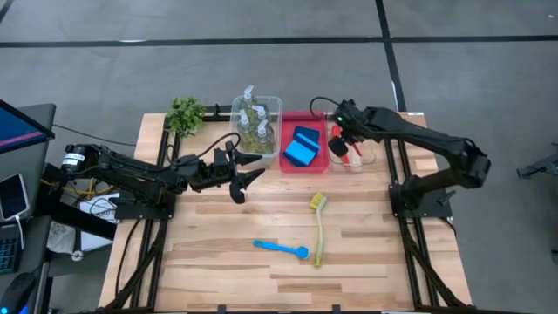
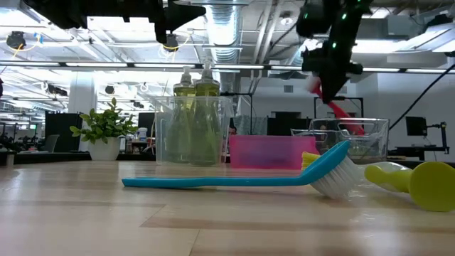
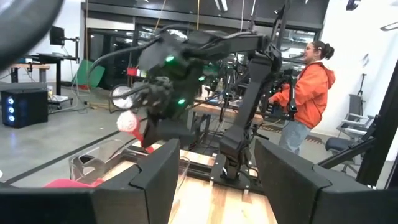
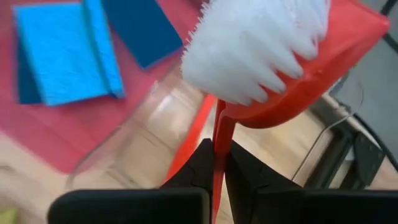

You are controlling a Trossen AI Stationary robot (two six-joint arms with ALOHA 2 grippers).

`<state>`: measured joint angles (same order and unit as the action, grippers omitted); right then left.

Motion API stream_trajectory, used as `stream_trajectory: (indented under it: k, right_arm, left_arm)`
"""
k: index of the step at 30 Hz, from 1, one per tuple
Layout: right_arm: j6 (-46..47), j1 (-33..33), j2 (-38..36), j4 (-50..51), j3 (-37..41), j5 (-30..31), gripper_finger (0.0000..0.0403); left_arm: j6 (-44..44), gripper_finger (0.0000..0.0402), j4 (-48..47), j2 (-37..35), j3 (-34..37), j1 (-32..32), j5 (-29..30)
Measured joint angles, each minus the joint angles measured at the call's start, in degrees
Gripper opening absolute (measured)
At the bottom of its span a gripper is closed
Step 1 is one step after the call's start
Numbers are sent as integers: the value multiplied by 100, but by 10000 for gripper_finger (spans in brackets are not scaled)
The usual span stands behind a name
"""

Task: Pick & Place Kitchen Sink Supplies
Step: Put the red dish brush into the transparent bin, then put the blue dish brush into the transparent bin

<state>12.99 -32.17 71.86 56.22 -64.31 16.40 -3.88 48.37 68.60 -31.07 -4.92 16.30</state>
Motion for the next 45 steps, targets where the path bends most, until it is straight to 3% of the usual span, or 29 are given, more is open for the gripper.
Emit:
stream_trajectory:
  k: [13,31,37,45]
  right_arm:
    - [13,-522,989,7,0,-289,26]
    - [14,-514,1092,-10,0,-265,42]
    - [13,-358,738,-82,0,-29,35]
    - [-2,201,-365,-667,2,201,31]
  left_arm:
    - [-244,210,-449,2,0,1,-2]
    - [-260,210,-506,2,0,1,-3]
    - [-260,210,-686,2,0,1,-4]
    - [-251,210,-1153,2,0,3,-5]
